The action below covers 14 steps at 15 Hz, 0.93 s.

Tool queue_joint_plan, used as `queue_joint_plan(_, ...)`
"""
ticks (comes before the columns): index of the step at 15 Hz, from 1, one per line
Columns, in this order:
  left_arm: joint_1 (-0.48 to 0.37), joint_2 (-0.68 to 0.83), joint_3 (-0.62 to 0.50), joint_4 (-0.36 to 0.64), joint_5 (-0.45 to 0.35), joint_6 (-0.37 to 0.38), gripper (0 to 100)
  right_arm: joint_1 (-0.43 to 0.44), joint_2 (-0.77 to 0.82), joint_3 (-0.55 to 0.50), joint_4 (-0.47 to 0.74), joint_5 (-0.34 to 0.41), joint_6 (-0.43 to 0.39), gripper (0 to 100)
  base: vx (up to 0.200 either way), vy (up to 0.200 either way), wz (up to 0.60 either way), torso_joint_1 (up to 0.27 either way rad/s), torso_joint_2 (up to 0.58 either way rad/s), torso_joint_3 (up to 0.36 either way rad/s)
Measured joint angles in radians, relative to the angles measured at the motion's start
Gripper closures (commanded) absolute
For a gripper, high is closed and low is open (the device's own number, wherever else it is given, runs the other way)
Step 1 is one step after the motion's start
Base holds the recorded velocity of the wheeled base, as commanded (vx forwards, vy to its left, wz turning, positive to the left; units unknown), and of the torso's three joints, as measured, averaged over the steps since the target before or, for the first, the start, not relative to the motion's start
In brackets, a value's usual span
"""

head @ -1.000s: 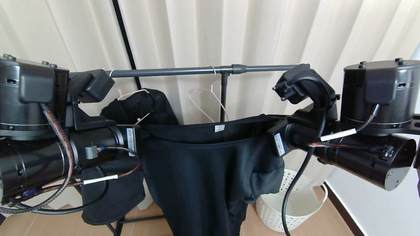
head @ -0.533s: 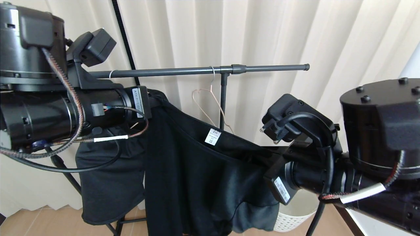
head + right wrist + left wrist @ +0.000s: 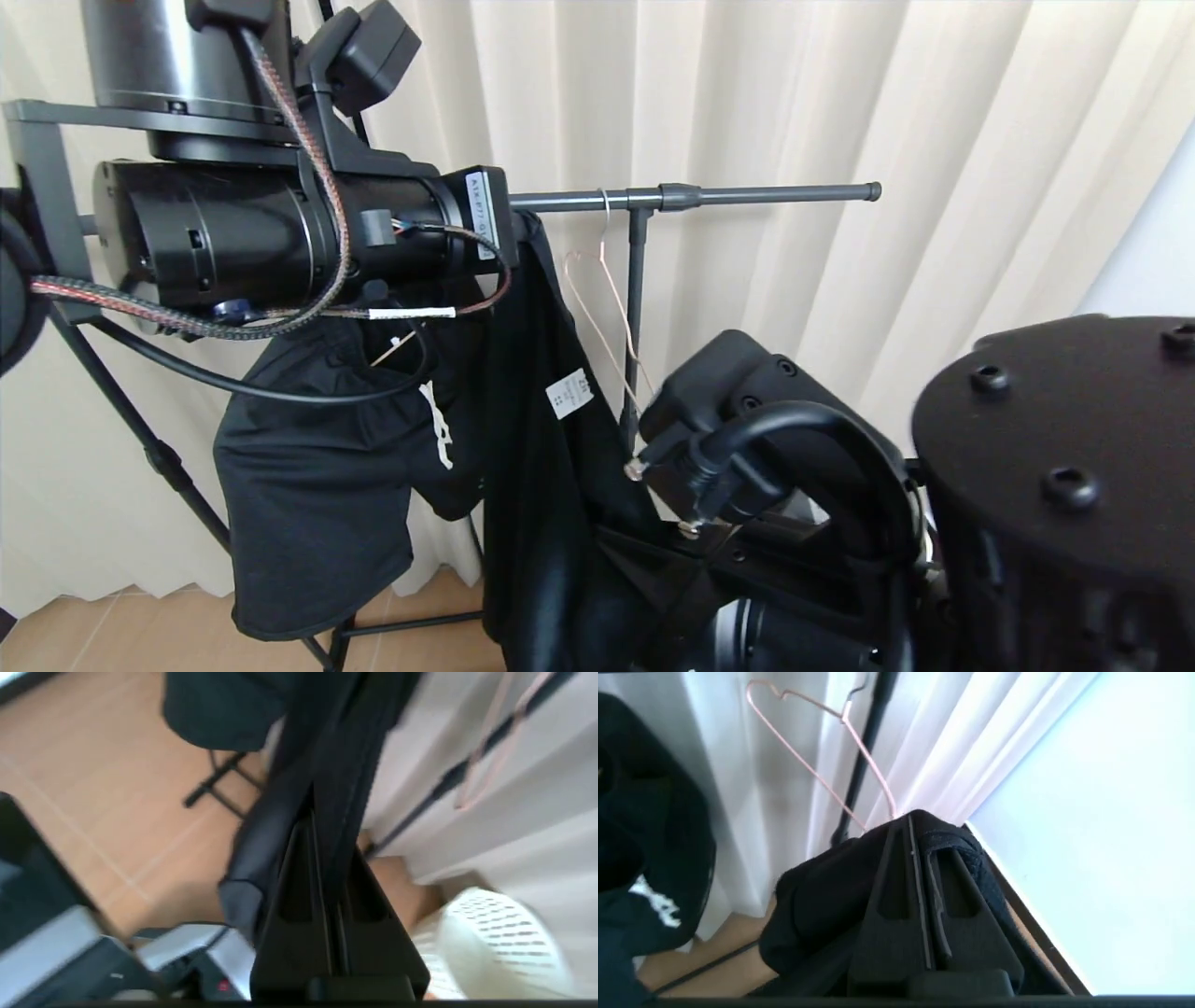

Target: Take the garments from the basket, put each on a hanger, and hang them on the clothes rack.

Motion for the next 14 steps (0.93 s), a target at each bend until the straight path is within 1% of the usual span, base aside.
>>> queue_joint_plan(2,-0.021,0.028,-0.027,0.0,-0.003,0.001,100,0.022,0.061,-0.06,-0.002,-0.007,0.105,100,0.0,0.0,0.0,0.0,0.0,0.0)
queue_joint_plan(3,-0.025,0.037,-0.034,0.0,-0.011,0.001,100,0.026,0.087,-0.086,-0.015,-0.009,0.143,100,0.0,0.0,0.0,0.0,0.0,0.0)
queue_joint_plan(4,-0.028,0.045,-0.038,0.0,-0.029,0.001,100,0.029,0.111,-0.106,-0.044,-0.01,0.167,100,0.0,0.0,0.0,0.0,0.0,0.0)
queue_joint_plan(6,-0.029,0.052,-0.041,-0.001,-0.037,0.0,100,0.029,0.143,-0.118,-0.104,-0.012,0.176,100,0.0,0.0,0.0,0.0,0.0,0.0)
queue_joint_plan(7,-0.029,0.054,-0.042,-0.001,-0.037,0.0,100,0.029,0.151,-0.118,-0.105,-0.012,0.175,100,0.0,0.0,0.0,0.0,0.0,0.0)
queue_joint_plan(8,-0.027,0.055,-0.042,0.0,-0.036,0.0,100,0.024,0.154,-0.116,-0.101,-0.013,0.17,100,0.0,0.0,0.0,0.0,0.0,0.0)
queue_joint_plan(9,-0.022,0.055,-0.039,0.008,-0.033,0.004,100,0.014,0.152,-0.107,-0.086,-0.014,0.146,100,0.0,0.0,0.0,0.0,0.0,0.0)
queue_joint_plan(10,-0.012,0.055,-0.037,0.026,-0.029,0.013,100,-0.004,0.143,-0.098,-0.044,-0.014,0.096,100,0.0,0.0,0.0,0.0,0.0,0.0)
queue_joint_plan(11,-0.004,0.055,-0.037,0.027,-0.027,0.016,100,-0.019,0.135,-0.09,-0.029,-0.015,0.08,100,0.0,0.0,0.0,0.0,0.0,0.0)
queue_joint_plan(12,0.004,0.052,-0.037,0.058,-0.02,0.04,100,-0.032,0.124,-0.083,0.002,-0.015,0.045,100,0.0,0.0,0.0,0.0,0.0,0.0)
queue_joint_plan(13,0.028,0.043,-0.033,0.103,-0.011,0.071,100,-0.068,0.11,-0.074,0.045,-0.014,-0.006,100,0.0,0.0,0.0,0.0,0.0,0.0)
queue_joint_plan(14,0.049,0.027,-0.023,0.134,-0.004,0.094,100,-0.131,0.094,-0.068,0.073,-0.016,-0.059,100,0.0,0.0,0.0,0.0,0.0,0.0)
